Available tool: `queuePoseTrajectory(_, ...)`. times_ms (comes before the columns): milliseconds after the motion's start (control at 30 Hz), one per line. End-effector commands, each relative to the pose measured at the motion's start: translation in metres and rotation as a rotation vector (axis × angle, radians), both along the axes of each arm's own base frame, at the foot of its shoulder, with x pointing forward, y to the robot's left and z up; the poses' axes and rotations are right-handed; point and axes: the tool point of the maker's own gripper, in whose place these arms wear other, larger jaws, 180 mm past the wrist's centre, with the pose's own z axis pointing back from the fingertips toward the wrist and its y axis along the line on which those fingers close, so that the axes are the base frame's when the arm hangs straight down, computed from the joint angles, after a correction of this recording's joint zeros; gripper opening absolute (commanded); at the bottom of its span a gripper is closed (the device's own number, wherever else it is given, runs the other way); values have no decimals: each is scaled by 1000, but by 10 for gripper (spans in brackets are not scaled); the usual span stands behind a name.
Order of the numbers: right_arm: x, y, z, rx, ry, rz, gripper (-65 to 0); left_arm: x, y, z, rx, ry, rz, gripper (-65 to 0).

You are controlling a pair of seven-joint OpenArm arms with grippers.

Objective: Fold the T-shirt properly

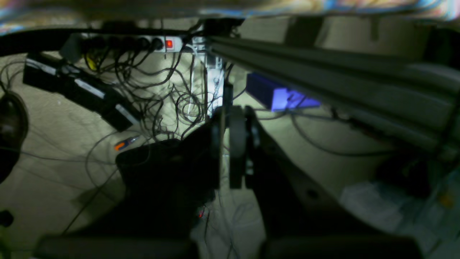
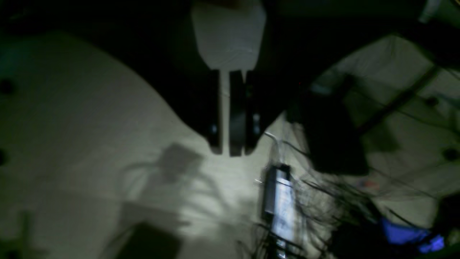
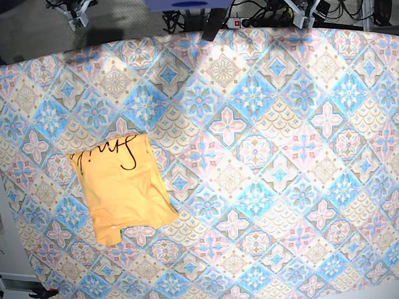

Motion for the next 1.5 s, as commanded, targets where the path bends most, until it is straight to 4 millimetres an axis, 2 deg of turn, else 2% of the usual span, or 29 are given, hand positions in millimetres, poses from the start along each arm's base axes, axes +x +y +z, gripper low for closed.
queuePoseTrajectory(0, -9, -2, -2, 9, 7, -12, -616, -7, -7, -4, -18, 12, -14, -629)
queuePoseTrajectory(167, -24, 6, -29, 65, 35, -102, -616, -18, -21, -30, -32, 48, -51, -629)
queuePoseTrajectory(267, -26, 11, -40, 85, 40, -136, -616, -22, -25, -40, -42, 49, -48, -629)
queuePoseTrajectory(467, -27, 41, -60, 166, 37, -173, -616, -30, -29, -65, -50, 109, -60, -629)
queuePoseTrajectory(600, -26, 64, -76, 227, 16, -261, -616, -34, -31, -80, -48, 140, -67, -629)
queuePoseTrajectory(733, -26, 83, -90, 274, -18, -390, -616, -42, -21, -95, -8, 165, -141, -629)
queuePoseTrajectory(900, -16, 91, -95, 291, -88, -503, -616, -57, -16, -113, 19, 196, -215, -625)
queuePoseTrajectory(1000, -5, 114, -96, 329, -115, -553, -615, -59, -12, -124, 34, 181, -211, -625)
queuePoseTrajectory(1100, 0, 129, -94, 350, -135, -573, -615, -55, -2, -133, 63, 177, -219, -624)
queuePoseTrajectory(1167, 4, 140, -94, 370, -138, -580, -615, -48, -9, -136, 59, 178, -227, -624)
queuePoseTrajectory(1233, 5, 154, -92, 392, -134, -587, -615, -39, -8, -138, 65, 172, -228, -623)
queuePoseTrajectory(1367, 2, 162, -95, 360, -122, -587, -615, -33, -6, -138, 70, 164, -227, -623)
queuePoseTrajectory(1467, 0, 149, -103, 256, -123, -568, -614, -33, -6, -138, 70, 164, -227, -624)
